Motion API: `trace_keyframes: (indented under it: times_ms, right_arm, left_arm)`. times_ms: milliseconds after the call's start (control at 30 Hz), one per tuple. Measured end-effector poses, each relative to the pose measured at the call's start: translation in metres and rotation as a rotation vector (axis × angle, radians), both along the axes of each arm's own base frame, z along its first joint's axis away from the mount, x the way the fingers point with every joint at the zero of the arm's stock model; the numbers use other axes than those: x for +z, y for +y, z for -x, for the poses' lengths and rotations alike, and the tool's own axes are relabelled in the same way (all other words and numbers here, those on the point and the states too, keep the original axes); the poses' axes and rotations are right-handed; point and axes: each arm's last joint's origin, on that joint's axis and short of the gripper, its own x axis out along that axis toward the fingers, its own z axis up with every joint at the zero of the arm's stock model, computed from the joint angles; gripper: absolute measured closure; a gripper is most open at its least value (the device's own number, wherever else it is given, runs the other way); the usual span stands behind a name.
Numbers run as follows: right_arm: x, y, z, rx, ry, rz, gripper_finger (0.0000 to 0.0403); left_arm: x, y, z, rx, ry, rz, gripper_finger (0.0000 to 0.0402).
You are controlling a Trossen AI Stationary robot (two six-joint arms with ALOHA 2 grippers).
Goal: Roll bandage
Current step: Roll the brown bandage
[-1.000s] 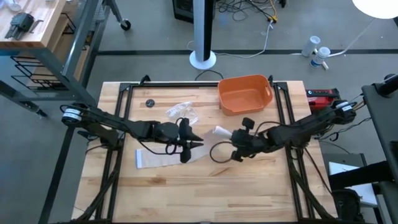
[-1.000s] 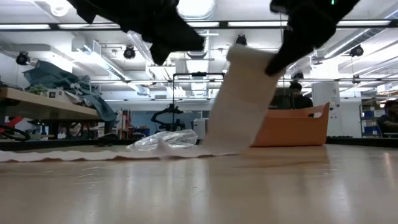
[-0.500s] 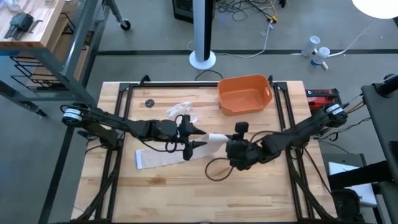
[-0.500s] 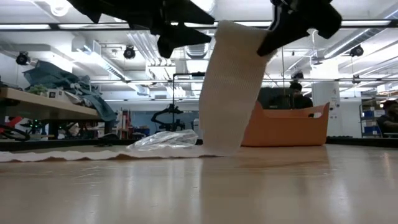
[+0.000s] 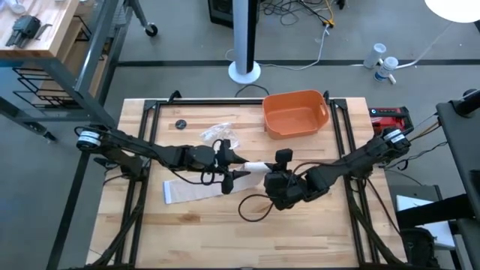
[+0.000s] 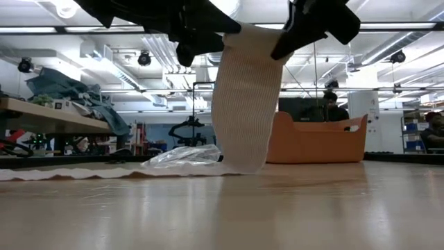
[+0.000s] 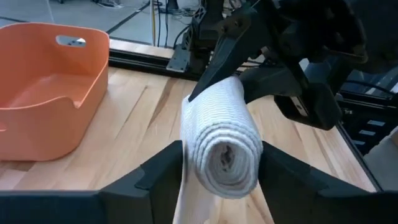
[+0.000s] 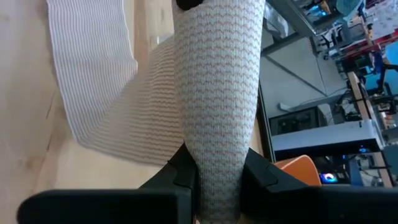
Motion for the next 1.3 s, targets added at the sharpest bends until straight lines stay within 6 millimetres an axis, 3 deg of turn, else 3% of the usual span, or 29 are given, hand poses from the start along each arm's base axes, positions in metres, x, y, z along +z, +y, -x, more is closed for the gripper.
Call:
trace_keyframes:
  times_ms: [133, 300, 500, 667, 933, 1100, 1300]
  right_arm:
    - [0.003, 0.001, -0.002, -0.010, -0.043, -0.004, 0.0351]
    - [0.004, -0.001, -0.002, -0.066, -0.101, -0.057, 0.0332]
    - [0.016, -0.004, 0.004, -0.121, -0.201, -0.237, 0.0204]
    - [0.030, -0.013, 0.025, -0.150, -0.274, -0.309, 0.0145]
    - [0.035, -0.035, 0.079, -0.126, -0.502, -0.527, 0.0136]
    - [0.024, -0.040, 0.104, 0.149, -0.717, -0.742, 0.0148]
    - [0.018, -0.044, 0.116, 0.298, -0.906, -0.734, 0.0166]
  left_arm:
    - [0.003, 0.000, -0.001, -0.013, -0.030, -0.042, 0.0261]
    - [0.005, 0.000, -0.001, -0.015, -0.048, -0.101, 0.0372]
    - [0.000, 0.000, 0.001, 0.071, -0.029, -0.217, 0.0374]
    - [0.002, -0.008, 0.002, 0.065, -0.061, -0.352, 0.0374]
    - [0.019, -0.026, 0.004, 0.004, -0.187, -0.688, 0.0374]
    - [0.031, -0.032, 0.008, -0.042, -0.285, -0.775, 0.0374]
    - [0.043, -0.035, 0.013, -0.096, -0.402, -0.834, 0.0374]
